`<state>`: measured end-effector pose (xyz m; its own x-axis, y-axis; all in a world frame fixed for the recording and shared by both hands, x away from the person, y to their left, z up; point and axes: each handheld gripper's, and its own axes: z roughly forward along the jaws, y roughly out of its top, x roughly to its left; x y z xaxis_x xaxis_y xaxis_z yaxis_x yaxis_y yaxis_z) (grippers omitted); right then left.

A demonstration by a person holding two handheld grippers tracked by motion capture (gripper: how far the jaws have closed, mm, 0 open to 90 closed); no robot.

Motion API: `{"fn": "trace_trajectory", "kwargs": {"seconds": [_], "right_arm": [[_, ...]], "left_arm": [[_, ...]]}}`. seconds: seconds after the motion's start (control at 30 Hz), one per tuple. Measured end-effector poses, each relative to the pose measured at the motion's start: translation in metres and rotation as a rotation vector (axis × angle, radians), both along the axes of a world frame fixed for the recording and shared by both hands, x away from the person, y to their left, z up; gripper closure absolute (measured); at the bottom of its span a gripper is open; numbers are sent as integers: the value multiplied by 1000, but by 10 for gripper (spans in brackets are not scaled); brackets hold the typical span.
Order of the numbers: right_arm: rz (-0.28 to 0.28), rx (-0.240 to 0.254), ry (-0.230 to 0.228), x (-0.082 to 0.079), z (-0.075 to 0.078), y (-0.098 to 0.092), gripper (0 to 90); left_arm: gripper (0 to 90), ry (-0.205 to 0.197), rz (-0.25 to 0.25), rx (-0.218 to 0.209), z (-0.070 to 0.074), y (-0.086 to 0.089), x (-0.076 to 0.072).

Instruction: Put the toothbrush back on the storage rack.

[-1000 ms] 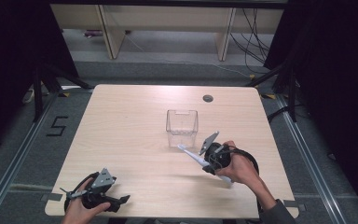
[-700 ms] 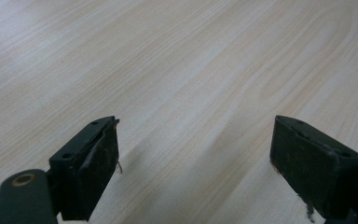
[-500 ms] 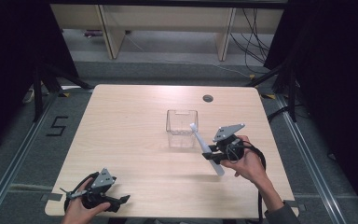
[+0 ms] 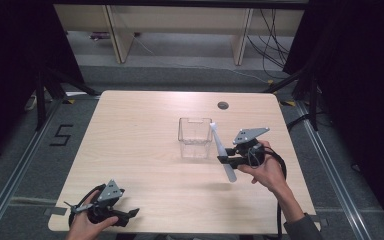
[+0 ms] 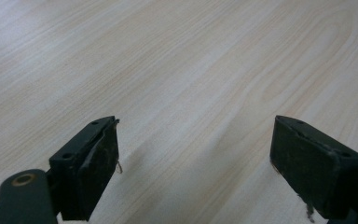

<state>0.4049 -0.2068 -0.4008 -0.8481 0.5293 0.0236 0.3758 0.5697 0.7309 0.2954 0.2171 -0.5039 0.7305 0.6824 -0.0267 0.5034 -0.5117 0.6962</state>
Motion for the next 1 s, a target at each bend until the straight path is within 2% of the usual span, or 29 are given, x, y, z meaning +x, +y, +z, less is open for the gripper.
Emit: {"fn": "trace_trajectory", "kwargs": {"seconds": [0.13, 0.17, 0.2, 0.27, 0.3, 0.43, 0.5, 0.53, 0.63, 0.7, 0.87, 0.93, 1.0], "right_arm": [[-15, 21, -19, 4, 5, 1, 670], [-25, 28, -1, 4, 7, 1, 670], [-21, 34, -14, 5, 7, 2, 670], [-5, 36, -20, 8, 8, 2, 670], [-10, 39, -28, 8, 9, 3, 670], [-20, 44, -32, 11, 10, 5, 670], [-28, 49, -17, 11, 11, 5, 670], [-26, 51, -31, 13, 12, 6, 670], [-37, 61, -32, 16, 14, 6, 670], [-33, 58, -32, 16, 14, 6, 670], [-29, 86, -49, 23, 15, 10, 670], [-23, 77, -38, 25, 17, 11, 670], [-18, 75, -50, 26, 18, 13, 670]], "left_arm": [[150, 0, 0, 0, 0, 0, 0], [150, 0, -3, 0, 0, 0, 0], [150, 0, -3, 0, 0, 0, 0], [150, 1, -3, -2, 0, 0, 0], [150, 3, -8, 11, 0, 1, 0], [150, 5, -10, 5, 0, 1, 0], [150, 10, -8, -1, 0, 0, 0], [150, 12, -9, 0, 0, 0, 0], [150, 5, -10, 10, 0, 1, 1], [150, 5, -6, 10, 0, 1, 1], [150, 7, -4, 8, -1, 1, 1], [150, 7, -11, 21, 0, 2, 1], [150, 6, -12, 24, 0, 2, 1]]}}
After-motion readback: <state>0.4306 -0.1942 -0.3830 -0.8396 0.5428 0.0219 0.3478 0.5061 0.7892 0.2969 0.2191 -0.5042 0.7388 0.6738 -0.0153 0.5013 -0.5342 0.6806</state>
